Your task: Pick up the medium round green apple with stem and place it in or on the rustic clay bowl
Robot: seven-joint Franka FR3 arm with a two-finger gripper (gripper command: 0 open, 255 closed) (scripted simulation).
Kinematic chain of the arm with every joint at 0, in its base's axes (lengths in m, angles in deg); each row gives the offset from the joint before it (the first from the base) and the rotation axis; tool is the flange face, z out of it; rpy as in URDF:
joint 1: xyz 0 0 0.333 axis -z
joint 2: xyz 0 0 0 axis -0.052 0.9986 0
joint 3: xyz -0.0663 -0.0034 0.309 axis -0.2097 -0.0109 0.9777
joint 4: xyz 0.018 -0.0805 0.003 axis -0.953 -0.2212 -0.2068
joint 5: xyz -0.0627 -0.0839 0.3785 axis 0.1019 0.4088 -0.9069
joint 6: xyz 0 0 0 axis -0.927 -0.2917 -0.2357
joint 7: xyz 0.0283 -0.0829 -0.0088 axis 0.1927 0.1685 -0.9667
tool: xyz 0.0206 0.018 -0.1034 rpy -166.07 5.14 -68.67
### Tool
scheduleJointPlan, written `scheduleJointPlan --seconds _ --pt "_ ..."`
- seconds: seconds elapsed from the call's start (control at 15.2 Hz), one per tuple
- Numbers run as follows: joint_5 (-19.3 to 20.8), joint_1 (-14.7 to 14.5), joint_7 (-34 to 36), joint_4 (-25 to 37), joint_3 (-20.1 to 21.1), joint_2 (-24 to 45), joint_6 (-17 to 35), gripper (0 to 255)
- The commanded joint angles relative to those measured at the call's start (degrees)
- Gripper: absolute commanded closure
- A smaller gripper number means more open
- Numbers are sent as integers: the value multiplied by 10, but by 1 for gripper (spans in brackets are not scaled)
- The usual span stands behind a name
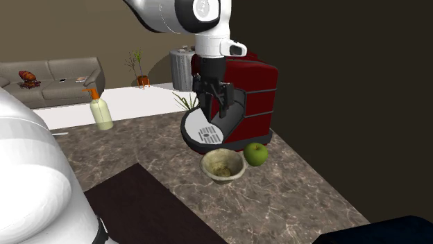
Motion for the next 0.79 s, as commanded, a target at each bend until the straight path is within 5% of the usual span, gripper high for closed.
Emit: scheduleJointPlan --seconds 0.0,0.73 --pt "8 4 5 8 1 40 43 0" --pt "74 18 56 117 -6 285 224 0"
